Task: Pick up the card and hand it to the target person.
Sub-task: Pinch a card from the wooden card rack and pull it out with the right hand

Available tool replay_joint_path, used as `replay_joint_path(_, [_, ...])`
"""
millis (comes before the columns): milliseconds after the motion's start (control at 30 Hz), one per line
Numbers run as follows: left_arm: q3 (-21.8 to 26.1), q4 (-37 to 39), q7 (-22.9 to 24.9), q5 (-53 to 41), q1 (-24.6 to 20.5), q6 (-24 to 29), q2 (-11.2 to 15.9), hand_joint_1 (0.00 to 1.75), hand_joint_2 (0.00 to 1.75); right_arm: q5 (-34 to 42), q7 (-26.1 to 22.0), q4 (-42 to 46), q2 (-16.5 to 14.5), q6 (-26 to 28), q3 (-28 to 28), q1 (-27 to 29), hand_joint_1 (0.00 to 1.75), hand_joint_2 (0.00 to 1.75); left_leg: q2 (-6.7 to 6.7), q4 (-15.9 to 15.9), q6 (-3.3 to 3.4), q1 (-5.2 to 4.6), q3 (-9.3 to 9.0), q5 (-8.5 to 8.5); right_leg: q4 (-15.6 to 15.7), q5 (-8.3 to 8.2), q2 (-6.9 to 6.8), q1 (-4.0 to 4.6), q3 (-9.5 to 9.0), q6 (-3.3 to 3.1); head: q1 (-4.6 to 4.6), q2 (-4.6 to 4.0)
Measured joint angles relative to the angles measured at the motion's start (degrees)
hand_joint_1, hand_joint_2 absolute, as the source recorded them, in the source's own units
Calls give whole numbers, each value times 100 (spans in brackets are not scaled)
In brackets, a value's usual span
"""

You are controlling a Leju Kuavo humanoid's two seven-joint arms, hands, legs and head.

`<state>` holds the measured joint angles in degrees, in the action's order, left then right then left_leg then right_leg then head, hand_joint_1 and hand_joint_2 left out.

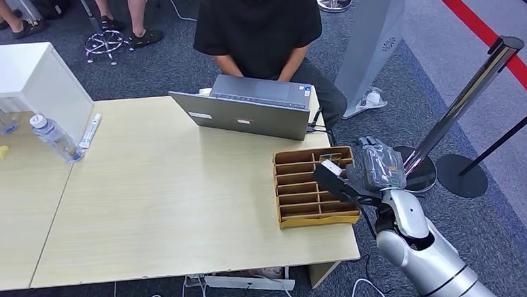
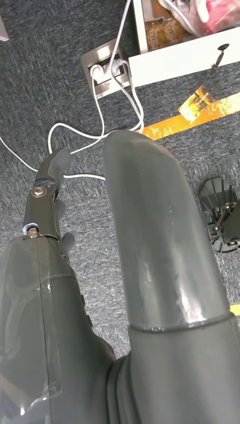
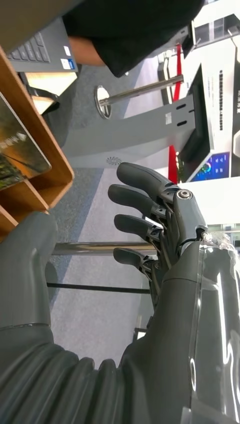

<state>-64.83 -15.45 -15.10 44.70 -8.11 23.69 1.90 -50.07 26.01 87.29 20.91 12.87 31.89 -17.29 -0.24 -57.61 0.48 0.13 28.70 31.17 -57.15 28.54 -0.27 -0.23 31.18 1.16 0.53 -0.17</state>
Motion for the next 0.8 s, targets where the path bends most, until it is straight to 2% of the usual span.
replay_joint_path(800, [0, 0, 54, -48, -24, 0, 0, 0, 0, -4, -144, -393, -202, -92, 406, -336, 75, 175, 0, 0, 0, 0, 0, 0, 0, 0, 0, 0, 0, 0, 1, 0])
